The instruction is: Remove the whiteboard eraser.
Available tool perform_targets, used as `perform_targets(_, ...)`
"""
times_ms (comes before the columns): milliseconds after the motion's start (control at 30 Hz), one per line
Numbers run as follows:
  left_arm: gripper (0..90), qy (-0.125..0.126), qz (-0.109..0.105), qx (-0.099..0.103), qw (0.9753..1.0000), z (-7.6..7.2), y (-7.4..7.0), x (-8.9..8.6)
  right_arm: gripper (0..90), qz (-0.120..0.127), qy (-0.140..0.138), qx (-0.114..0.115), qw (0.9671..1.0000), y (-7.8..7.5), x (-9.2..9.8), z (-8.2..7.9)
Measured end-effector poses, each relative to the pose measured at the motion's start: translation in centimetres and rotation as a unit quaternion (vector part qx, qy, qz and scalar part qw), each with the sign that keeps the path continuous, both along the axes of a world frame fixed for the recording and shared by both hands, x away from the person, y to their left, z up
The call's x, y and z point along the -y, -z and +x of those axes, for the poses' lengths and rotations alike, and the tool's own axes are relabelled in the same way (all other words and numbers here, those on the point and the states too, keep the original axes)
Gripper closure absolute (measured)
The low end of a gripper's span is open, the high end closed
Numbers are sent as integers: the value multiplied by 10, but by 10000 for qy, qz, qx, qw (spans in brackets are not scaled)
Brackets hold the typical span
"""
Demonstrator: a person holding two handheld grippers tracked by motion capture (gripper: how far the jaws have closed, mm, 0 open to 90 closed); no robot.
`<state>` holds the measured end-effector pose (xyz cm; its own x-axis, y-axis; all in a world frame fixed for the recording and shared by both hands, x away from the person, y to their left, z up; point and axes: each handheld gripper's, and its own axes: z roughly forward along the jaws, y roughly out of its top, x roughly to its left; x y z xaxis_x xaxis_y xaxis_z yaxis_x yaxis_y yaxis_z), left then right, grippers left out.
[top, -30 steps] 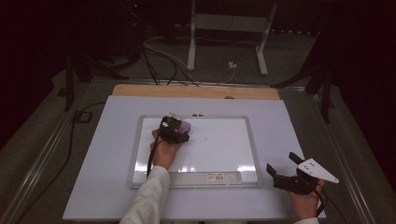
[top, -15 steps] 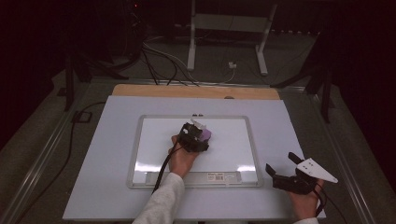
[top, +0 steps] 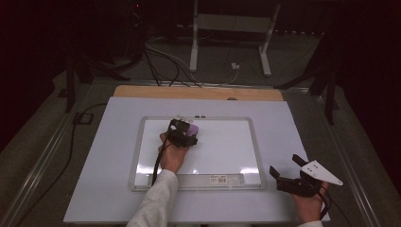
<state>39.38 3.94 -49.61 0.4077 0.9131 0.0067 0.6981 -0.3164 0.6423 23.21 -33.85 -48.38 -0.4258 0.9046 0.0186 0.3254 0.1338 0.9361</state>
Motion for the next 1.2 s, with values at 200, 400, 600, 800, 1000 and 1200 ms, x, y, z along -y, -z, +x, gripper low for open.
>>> perform_targets(200,421,320,-94,-24,9994,-7,0,22,0,9,-14,-8,10000,0,0,0)
perform_targets(400,421,717,-187,-65,9972,-21,0,44,0,22,15,-8,10000,0,1,1)
perform_targets(600,421,1078,-209,-70,9939,-33,0,56,0,-13,-17,-12,10000,1,-1,1)
perform_targets(800,421,819,-63,8,9966,-23,0,44,0,24,7,-11,10000,0,1,1)
perform_targets(1000,421,470,97,27,9988,-14,-1,26,0,16,5,-9,10000,1,1,1)
perform_targets(1200,421,292,142,15,9995,-9,-2,15,0,22,23,-35,10000,1,2,2)
